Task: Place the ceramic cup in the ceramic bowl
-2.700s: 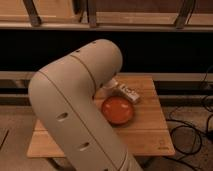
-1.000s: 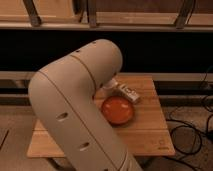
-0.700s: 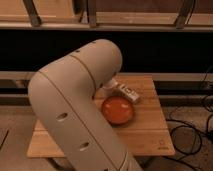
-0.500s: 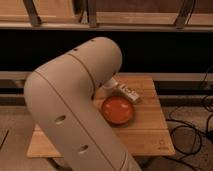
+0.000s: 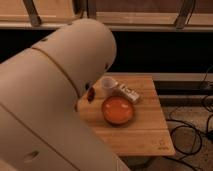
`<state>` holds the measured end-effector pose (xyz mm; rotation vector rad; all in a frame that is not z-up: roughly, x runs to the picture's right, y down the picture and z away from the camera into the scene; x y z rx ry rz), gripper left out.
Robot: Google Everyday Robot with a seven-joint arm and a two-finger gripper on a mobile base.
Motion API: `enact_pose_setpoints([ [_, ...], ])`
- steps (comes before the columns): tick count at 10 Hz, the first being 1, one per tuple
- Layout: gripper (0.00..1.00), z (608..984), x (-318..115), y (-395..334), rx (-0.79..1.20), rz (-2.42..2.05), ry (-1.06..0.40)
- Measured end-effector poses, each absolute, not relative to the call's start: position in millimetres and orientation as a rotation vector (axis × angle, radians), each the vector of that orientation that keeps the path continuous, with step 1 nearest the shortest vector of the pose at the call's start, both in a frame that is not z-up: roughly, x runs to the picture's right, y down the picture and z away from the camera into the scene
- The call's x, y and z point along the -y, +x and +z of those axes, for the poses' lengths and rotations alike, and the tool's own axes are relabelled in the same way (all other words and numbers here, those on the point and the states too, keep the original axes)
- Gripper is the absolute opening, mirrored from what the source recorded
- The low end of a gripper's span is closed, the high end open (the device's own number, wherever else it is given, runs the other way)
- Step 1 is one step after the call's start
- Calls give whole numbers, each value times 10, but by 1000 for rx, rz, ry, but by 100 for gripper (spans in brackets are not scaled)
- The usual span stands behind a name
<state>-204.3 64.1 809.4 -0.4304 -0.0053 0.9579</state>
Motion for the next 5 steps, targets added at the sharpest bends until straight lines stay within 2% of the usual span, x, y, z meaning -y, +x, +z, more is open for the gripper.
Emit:
enact_pose_setpoints([
  [5, 80, 7900, -155, -1007, -47, 1093, -327],
])
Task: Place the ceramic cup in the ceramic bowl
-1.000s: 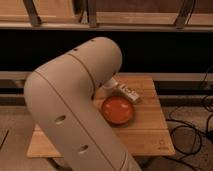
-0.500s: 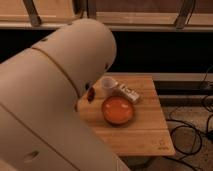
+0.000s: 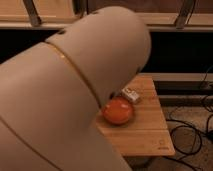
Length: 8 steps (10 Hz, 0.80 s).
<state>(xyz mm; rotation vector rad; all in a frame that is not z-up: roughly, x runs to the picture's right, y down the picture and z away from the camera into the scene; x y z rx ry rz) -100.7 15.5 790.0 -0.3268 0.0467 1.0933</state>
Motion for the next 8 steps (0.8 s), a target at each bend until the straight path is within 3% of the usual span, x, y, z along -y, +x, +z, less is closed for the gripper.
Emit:
enact_pose_setpoints([
  [5, 80, 7829, 21, -746, -42, 1100, -312],
  [8, 80, 8002, 40, -569, -97, 1109, -296],
])
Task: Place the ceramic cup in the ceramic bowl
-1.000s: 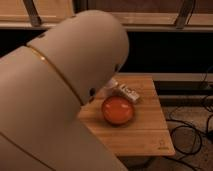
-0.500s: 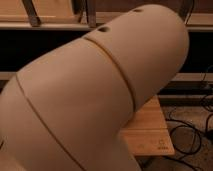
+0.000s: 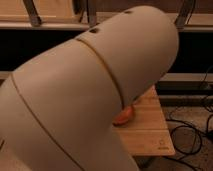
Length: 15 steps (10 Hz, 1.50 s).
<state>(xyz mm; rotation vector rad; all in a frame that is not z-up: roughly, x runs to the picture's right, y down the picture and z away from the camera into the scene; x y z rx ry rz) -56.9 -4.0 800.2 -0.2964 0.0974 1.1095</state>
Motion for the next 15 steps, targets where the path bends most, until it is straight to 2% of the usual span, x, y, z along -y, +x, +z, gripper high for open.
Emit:
enact_pose_setpoints([
  [4, 80, 8342, 437, -291, -126, 1058, -235],
  [12, 80, 9116, 16, -444, -77, 1140, -512],
  [13, 73, 9207, -32, -359, -97, 1142, -532],
  [15, 53, 9330, -96, -250, -136, 1152, -557],
])
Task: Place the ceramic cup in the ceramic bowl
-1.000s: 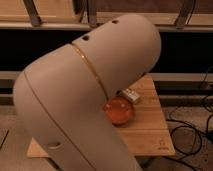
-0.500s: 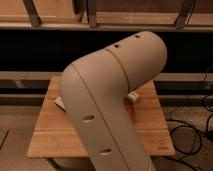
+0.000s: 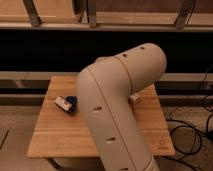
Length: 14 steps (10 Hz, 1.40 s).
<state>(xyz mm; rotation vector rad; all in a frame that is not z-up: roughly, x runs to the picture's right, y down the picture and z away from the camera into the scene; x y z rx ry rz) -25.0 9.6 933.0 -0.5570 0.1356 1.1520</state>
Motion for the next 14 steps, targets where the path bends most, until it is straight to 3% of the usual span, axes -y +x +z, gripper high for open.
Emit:
enact_pose_setpoints([
  [5, 3, 9309, 54, 57, -195, 1204, -517],
  [7, 0, 9133, 165, 277, -231, 1235, -452],
  [11, 0, 8434, 308, 560, -305, 1287, -248],
  [14, 0, 8058, -85, 364, -333, 1312, -243],
])
